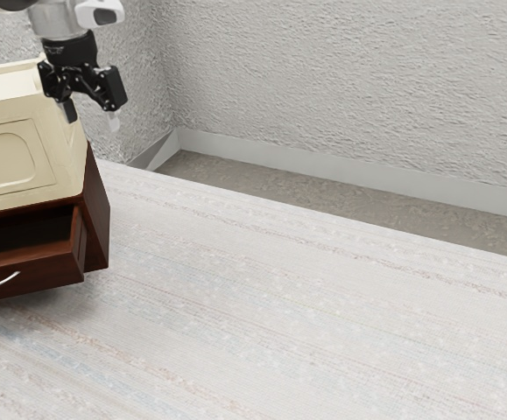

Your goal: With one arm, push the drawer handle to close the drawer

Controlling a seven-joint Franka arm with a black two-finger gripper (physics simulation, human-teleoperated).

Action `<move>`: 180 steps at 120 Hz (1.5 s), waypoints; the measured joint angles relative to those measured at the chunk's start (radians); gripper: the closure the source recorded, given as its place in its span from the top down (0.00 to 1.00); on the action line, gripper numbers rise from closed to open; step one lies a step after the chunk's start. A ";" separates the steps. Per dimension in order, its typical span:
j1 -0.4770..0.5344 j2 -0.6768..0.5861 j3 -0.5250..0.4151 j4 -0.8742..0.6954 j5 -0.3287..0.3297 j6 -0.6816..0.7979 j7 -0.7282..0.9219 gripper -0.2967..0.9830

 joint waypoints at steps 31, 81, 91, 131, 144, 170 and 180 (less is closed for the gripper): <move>0.014 0.004 -0.015 0.290 -0.005 -0.108 0.004 0.77; 0.032 -0.015 -0.018 0.286 0.000 -0.249 0.007 0.77; 0.031 -0.197 -0.053 -0.014 0.003 -0.190 0.008 0.77; 0.237 -0.687 -0.150 -0.841 0.003 0.104 0.008 0.77; 0.306 -0.731 -0.144 -0.931 -0.001 0.172 0.008 0.77; 0.387 -0.720 -0.103 -1.056 -0.004 0.309 0.004 0.77; 0.408 -0.705 -0.085 -1.094 0.000 0.348 0.001 0.77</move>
